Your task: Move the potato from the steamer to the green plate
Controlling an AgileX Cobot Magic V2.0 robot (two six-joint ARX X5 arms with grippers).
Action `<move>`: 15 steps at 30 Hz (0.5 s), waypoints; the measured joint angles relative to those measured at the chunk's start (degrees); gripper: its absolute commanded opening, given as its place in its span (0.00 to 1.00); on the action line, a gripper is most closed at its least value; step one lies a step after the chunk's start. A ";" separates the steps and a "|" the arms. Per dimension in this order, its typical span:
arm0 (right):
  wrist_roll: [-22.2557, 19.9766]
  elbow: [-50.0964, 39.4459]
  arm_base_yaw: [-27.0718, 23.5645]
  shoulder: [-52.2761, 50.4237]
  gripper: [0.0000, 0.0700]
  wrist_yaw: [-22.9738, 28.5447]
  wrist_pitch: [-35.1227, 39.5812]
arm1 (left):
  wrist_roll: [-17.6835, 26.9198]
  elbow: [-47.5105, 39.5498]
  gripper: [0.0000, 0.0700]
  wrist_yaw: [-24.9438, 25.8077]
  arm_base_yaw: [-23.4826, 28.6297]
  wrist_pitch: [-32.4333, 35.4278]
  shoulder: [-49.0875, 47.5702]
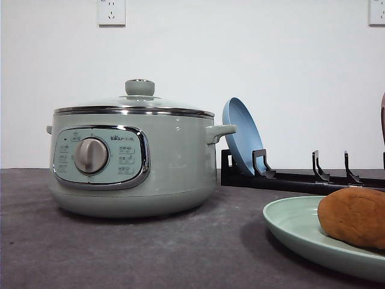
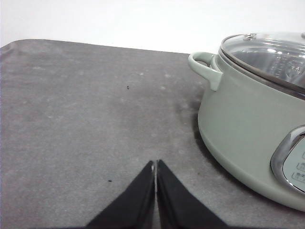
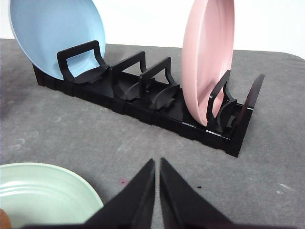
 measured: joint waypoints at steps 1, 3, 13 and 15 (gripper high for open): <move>0.00 0.00 0.00 0.00 0.01 0.01 0.00 | 0.00 0.00 0.00 0.00 0.02 0.00 0.00; 0.00 0.00 0.00 0.00 0.01 0.02 0.00 | -0.02 0.00 0.00 0.00 0.02 0.00 0.00; 0.00 0.00 0.00 0.00 0.01 0.01 0.00 | 0.00 0.00 0.00 0.00 0.02 0.00 0.00; 0.00 0.00 0.00 0.00 0.01 0.02 0.00 | 0.00 0.00 0.00 0.00 0.02 0.00 0.00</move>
